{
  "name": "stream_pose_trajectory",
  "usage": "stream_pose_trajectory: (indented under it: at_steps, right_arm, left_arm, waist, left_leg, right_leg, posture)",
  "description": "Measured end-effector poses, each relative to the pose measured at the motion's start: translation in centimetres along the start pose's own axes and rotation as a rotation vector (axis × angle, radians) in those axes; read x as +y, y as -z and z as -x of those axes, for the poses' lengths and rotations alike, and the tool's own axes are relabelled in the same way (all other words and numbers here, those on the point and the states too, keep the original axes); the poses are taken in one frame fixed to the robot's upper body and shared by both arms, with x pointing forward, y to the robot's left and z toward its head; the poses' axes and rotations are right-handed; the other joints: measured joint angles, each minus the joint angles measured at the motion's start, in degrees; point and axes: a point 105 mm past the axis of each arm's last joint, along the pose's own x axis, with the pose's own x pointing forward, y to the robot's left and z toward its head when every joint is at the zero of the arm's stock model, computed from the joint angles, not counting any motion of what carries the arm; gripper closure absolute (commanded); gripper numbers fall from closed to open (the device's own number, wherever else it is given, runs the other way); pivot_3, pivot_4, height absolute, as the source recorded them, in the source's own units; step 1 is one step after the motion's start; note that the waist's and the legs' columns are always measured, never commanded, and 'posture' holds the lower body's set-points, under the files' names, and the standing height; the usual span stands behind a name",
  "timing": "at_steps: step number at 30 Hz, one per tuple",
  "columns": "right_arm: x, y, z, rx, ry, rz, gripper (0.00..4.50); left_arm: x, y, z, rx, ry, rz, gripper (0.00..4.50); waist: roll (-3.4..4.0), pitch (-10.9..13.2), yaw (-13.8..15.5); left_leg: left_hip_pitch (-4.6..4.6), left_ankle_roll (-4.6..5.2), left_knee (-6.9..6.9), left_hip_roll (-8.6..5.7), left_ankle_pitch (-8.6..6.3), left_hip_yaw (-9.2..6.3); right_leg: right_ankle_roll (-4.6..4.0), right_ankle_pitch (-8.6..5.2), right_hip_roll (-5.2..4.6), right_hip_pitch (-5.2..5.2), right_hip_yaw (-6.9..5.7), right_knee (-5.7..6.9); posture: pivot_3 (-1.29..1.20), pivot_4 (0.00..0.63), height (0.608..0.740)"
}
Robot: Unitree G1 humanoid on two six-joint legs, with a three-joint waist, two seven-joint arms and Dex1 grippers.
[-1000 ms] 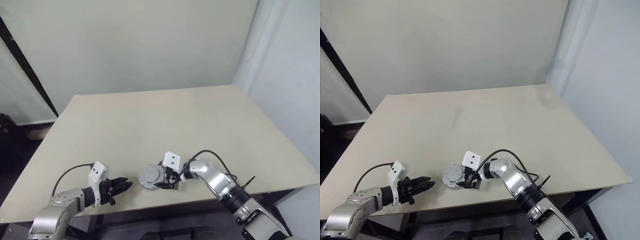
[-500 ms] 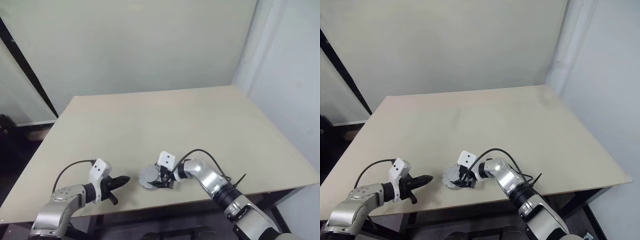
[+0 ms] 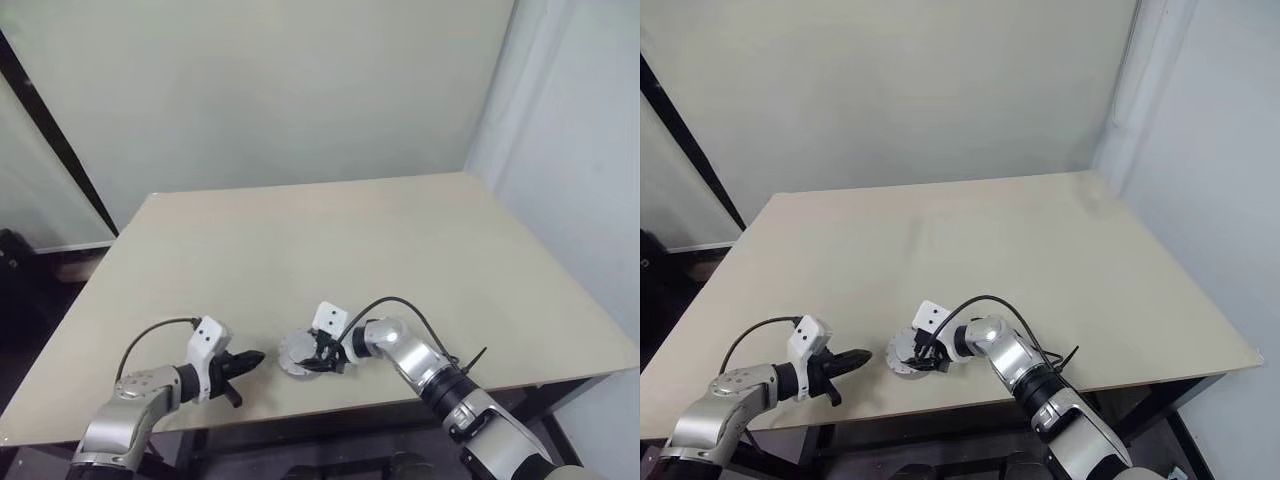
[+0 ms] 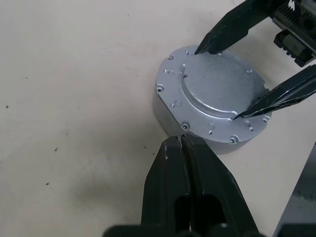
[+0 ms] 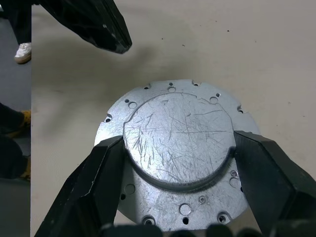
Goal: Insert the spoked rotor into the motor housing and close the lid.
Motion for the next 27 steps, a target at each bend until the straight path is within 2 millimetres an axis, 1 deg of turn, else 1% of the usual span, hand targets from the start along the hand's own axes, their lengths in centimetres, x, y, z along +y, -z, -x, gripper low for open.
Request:
stream_pose_trajectory:
  at_steps: [2, 4, 10, 19, 21, 22, 23, 27]
  right_arm:
    - [0.0, 0.1, 0.1, 0.003, 0.002, 0.002, 1.32]
    - [-0.1, 0.2, 0.2, 0.006, 0.003, 0.004, 1.32]
    - [0.0, 0.2, 0.2, 0.009, 0.002, 0.008, 1.32]
    - [0.0, 0.4, 0.5, 0.016, 0.008, 0.004, 1.32]
    - [0.0, 0.4, 0.7, 0.019, 0.008, -0.004, 0.58]
    - [0.2, 0.4, 0.7, 0.018, -0.008, -0.018, 0.35]
    - [0.4, 0.3, 0.9, 0.014, -0.027, -0.043, 0.02]
    - [0.4, 0.0, 1.4, -0.021, -0.046, -0.177, 0.02]
  left_arm:
    - [0.0, 0.0, -0.4, -0.005, 0.002, -0.006, 4.5]
    - [-0.3, -0.3, -1.2, -0.015, 0.015, -0.022, 4.5]
    - [-1.0, -0.1, -3.2, -0.03, 0.036, -0.022, 4.5]
    - [-0.8, -0.4, -4.1, -0.009, 0.029, -0.083, 4.5]
    - [-0.9, -0.4, -4.2, -0.009, 0.03, -0.087, 4.5]
    - [-0.9, -0.4, -4.2, -0.009, 0.029, -0.086, 4.5]
    - [-1.0, -0.4, -4.3, -0.01, 0.029, -0.086, 4.5]
    - [-0.9, -0.3, -4.3, -0.006, 0.023, -0.088, 4.5]
  waist:
    - [0.0, 0.0, 0.0]
    - [-0.01, 0.0, 0.0]
    - [-0.03, 0.0, 0.0]
    - [0.02, -0.1, 0.3]
    - [0.04, -0.1, 0.5]
    - [0.02, -0.1, 0.6]
    - [-0.01, -0.1, 0.6]
    - [0.0, -0.1, 0.9]
  left_leg:
    - [0.0, 0.0, 0.0, -0.01, 0.0, 0.0]
    - [0.0, 0.0, 0.02, -0.03, 0.0, 0.02]
    - [-0.01, 0.0, 0.0, -0.04, 0.0, 0.04]
    - [0.03, 0.02, 0.02, -0.17, 0.0, 0.02]
    - [0.04, 0.02, 0.02, -0.19, -0.01, 0.01]
    - [0.04, 0.03, 0.01, -0.18, -0.01, 0.01]
    - [0.04, 0.03, 0.01, -0.16, -0.01, 0.01]
    - [0.08, 0.02, 0.01, -0.07, 0.0, 0.01]
  right_leg:
    - [0.0, 0.0, 0.0, 0.01, 0.0, 0.0]
    - [0.0, 0.0, -0.01, 0.02, 0.01, -0.01]
    - [0.01, 0.0, -0.02, 0.06, 0.06, -0.01]
    - [0.02, 0.0, -0.11, 0.13, 0.06, -0.07]
    - [0.03, 0.0, -0.13, 0.14, 0.07, -0.08]
    - [0.03, 0.0, -0.12, 0.13, 0.07, -0.08]
    - [0.03, 0.0, -0.11, 0.15, 0.07, -0.08]
    - [0.02, 0.0, -0.05, 0.16, 0.05, 0.0]
  posture:
    - [0.0, 0.0, 0.74]
    - [0.0, 0.0, 0.74]
    - [0.0, 0.0, 0.74]
    - [0.0, 0.0, 0.74]
    - [0.0, 0.0, 0.74]
    - [0.0, 0.0, 0.74]
    - [0.0, 0.0, 0.74]
    - [0.0, 0.0, 0.74]
